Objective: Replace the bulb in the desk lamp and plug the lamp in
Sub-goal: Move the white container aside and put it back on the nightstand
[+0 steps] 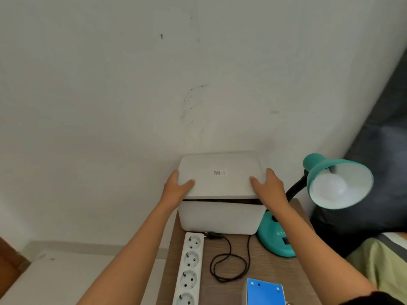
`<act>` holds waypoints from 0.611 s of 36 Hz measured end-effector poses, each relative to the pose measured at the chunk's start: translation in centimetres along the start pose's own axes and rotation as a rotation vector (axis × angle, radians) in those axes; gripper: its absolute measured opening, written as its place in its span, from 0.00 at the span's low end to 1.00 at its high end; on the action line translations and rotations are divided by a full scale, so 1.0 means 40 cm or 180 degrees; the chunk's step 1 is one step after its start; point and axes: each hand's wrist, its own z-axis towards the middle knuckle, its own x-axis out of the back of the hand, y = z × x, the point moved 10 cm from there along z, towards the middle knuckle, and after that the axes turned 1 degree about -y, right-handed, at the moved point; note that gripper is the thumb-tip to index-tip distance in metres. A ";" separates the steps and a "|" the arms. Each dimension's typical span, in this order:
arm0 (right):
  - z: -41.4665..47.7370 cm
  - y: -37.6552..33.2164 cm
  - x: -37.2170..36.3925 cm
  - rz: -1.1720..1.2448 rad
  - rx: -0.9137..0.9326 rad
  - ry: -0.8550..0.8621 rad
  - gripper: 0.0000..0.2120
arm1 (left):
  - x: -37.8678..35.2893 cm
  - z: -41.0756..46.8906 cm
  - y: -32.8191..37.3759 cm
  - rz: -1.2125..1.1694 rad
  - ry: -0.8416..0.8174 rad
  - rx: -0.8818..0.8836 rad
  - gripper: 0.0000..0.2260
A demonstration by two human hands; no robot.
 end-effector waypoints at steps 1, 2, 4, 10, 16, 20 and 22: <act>-0.006 -0.017 0.010 0.0035 0.0038 0.0023 0.16 | 0.007 -0.003 0.014 -0.0027 0.0014 -0.0029 0.24; -0.013 -0.034 0.022 0.0067 0.0090 0.0053 0.17 | 0.015 -0.009 0.028 -0.0040 0.0031 -0.0053 0.24; -0.035 -0.068 0.049 0.0144 0.0171 0.0109 0.18 | 0.030 -0.020 0.059 -0.0089 0.0039 -0.0097 0.24; -0.159 -0.106 0.138 0.0428 0.0139 0.0308 0.28 | 0.084 -0.123 0.131 -0.0173 0.0136 -0.0290 0.30; -0.346 -0.065 0.209 0.0510 0.0020 0.0367 0.26 | 0.095 -0.335 0.156 -0.0183 0.0147 -0.0545 0.24; -0.483 -0.013 0.263 0.0352 -0.0048 0.0511 0.26 | 0.073 -0.482 0.119 -0.0129 0.0102 -0.0484 0.25; -0.558 0.009 0.287 0.0224 -0.0027 0.0568 0.24 | 0.058 -0.558 0.090 -0.0077 0.0071 -0.0424 0.27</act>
